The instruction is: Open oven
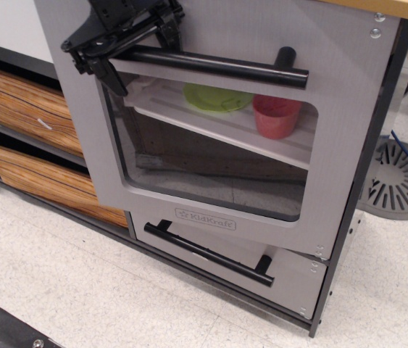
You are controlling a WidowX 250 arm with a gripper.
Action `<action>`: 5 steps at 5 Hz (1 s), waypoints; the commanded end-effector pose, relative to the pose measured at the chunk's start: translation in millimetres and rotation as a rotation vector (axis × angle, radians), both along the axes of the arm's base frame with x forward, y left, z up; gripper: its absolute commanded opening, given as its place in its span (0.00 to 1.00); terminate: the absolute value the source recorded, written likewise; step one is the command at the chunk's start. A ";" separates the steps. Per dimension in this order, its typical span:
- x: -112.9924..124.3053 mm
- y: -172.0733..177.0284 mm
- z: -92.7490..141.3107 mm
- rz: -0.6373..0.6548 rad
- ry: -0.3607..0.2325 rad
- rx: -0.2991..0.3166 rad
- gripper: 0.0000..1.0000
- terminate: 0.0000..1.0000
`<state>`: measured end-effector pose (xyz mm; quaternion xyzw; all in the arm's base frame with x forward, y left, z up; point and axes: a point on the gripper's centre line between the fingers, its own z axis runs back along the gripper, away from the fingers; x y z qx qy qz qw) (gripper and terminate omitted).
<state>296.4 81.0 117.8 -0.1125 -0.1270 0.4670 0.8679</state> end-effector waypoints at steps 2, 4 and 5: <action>-29.4 9.0 78.2 -0.120 0.013 0.027 1.00 0.00; -20.9 8.6 123.1 -0.149 0.040 0.036 1.00 0.00; 4.0 9.5 121.2 -0.137 0.033 0.126 1.00 0.00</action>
